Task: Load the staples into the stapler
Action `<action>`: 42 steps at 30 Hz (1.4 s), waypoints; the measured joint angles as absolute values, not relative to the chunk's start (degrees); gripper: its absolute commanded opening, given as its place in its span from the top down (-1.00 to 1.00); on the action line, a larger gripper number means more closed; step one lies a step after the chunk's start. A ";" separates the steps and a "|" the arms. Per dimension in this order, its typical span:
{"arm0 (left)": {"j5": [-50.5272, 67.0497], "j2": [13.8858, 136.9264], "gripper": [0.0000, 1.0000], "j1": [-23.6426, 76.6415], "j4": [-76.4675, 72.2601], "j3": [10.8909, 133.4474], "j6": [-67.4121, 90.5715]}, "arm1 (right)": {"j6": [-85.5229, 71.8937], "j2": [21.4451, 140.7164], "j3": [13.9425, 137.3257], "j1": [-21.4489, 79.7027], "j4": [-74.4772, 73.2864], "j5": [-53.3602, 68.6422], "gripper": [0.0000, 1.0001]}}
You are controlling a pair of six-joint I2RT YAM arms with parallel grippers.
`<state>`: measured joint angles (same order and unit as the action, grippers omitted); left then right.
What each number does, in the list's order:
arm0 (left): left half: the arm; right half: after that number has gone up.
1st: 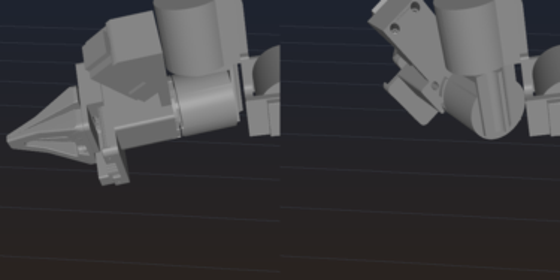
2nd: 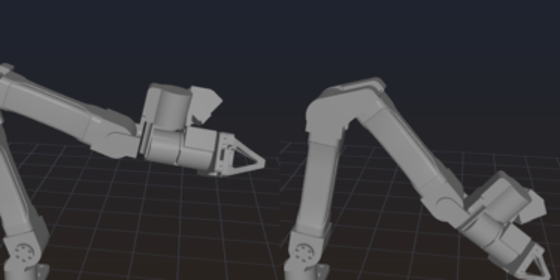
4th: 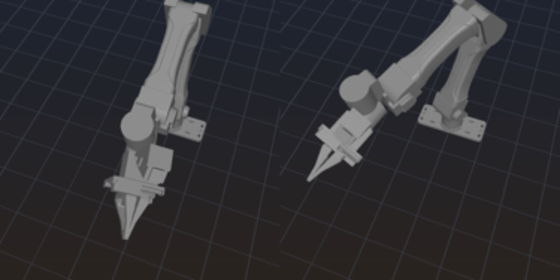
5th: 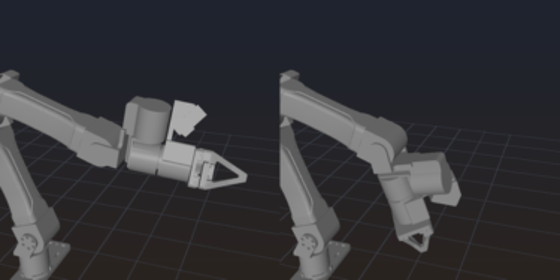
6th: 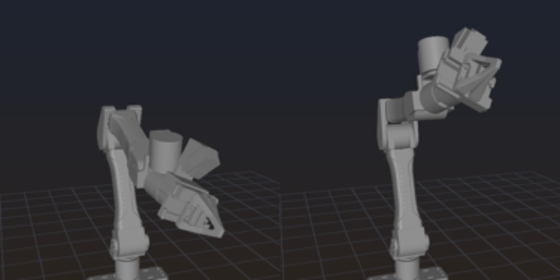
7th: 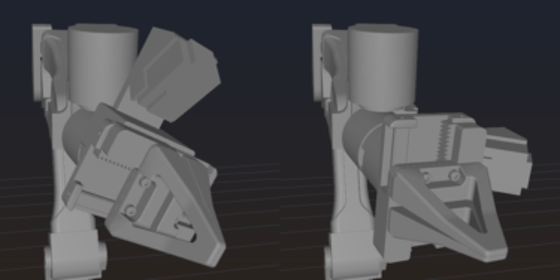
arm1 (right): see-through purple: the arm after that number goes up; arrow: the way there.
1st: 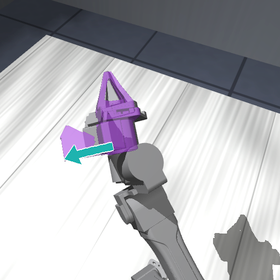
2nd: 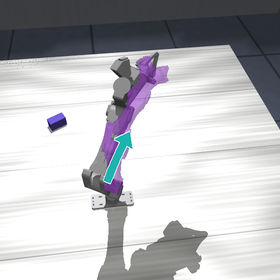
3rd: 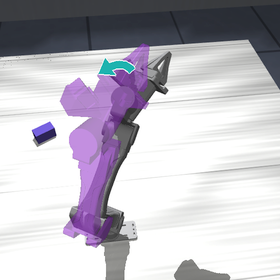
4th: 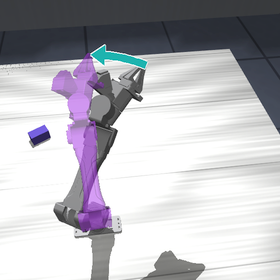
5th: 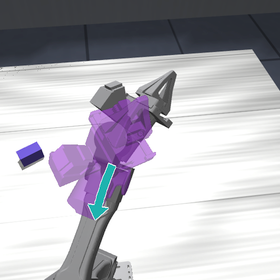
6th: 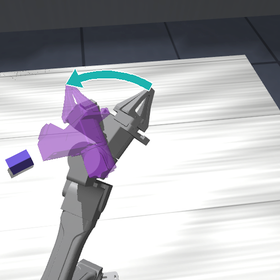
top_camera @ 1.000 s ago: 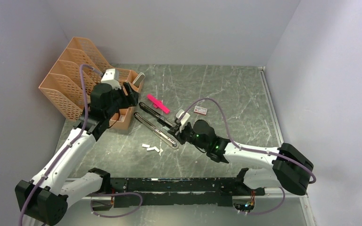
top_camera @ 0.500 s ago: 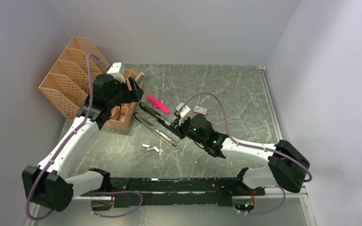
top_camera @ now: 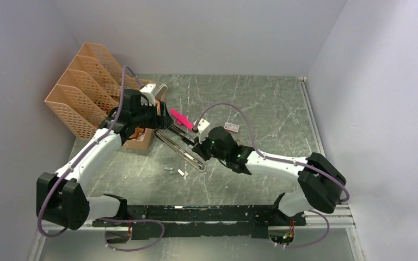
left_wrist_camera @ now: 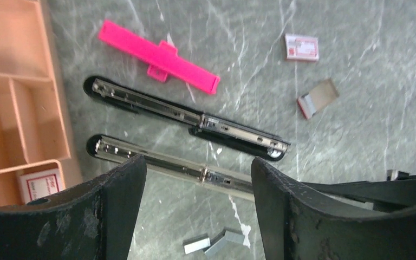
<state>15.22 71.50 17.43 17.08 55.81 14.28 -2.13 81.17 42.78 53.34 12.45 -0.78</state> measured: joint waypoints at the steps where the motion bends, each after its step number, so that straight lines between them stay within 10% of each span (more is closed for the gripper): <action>1: 15.77 72.20 -0.50 17.43 17.08 55.37 14.09 | -2.17 81.60 42.83 53.34 12.05 -0.36 1.00; 42: 11.79 82.67 -0.35 20.10 22.48 55.27 12.86 | -6.66 84.14 40.77 56.12 15.07 -2.46 1.00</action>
